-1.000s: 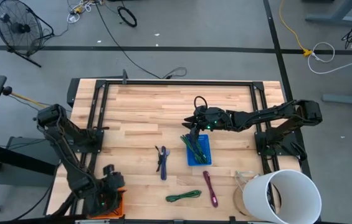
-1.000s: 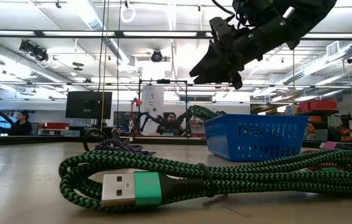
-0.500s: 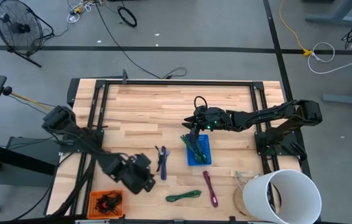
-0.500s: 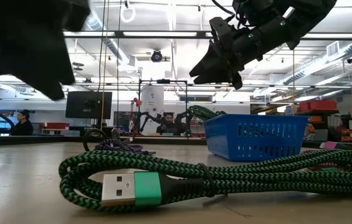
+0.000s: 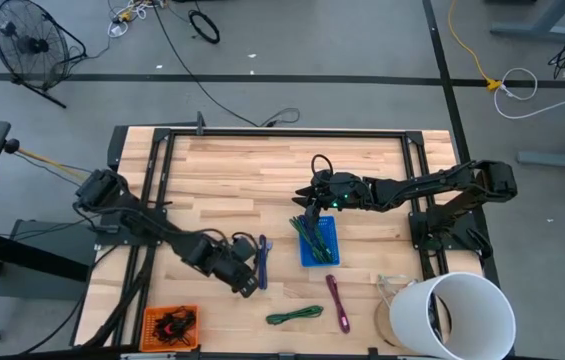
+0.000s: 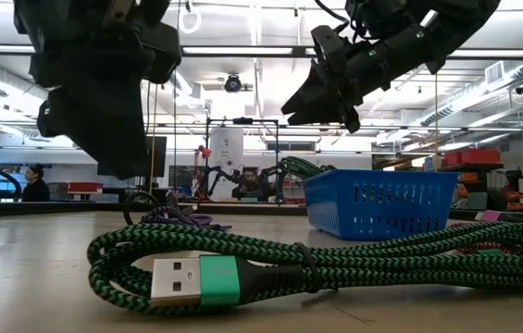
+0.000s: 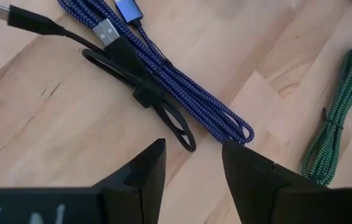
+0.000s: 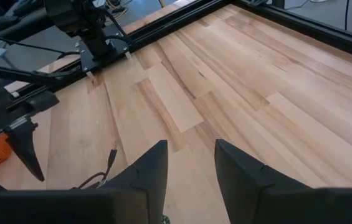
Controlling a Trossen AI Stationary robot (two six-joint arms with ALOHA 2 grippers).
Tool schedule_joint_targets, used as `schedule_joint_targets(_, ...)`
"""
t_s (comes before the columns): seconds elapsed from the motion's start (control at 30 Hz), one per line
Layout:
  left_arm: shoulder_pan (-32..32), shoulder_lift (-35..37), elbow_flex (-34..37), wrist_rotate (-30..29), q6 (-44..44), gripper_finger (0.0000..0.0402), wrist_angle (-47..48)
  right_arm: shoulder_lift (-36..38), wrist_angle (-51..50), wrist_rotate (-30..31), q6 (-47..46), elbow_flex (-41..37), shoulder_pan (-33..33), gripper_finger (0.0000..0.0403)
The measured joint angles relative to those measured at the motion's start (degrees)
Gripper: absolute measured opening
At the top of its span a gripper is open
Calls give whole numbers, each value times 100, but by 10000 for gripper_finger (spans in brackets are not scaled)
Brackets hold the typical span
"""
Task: Pick & Place USB Port
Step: Put the black charger cable into the orange bin
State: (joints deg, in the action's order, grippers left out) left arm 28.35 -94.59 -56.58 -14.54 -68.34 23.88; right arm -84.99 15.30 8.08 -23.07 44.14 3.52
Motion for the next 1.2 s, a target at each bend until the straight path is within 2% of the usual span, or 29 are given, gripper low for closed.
schedule_joint_targets(0.87,-584,-466,-2,25,72,163,-97,0,22,0,0,4,0,132)
schedule_joint_targets(1.03,-692,-612,-3,10,468,163,-125,0,14,0,1,4,1,132)
schedule_joint_targets(1.2,-731,-849,-12,310,721,159,-110,0,10,0,2,4,1,132)
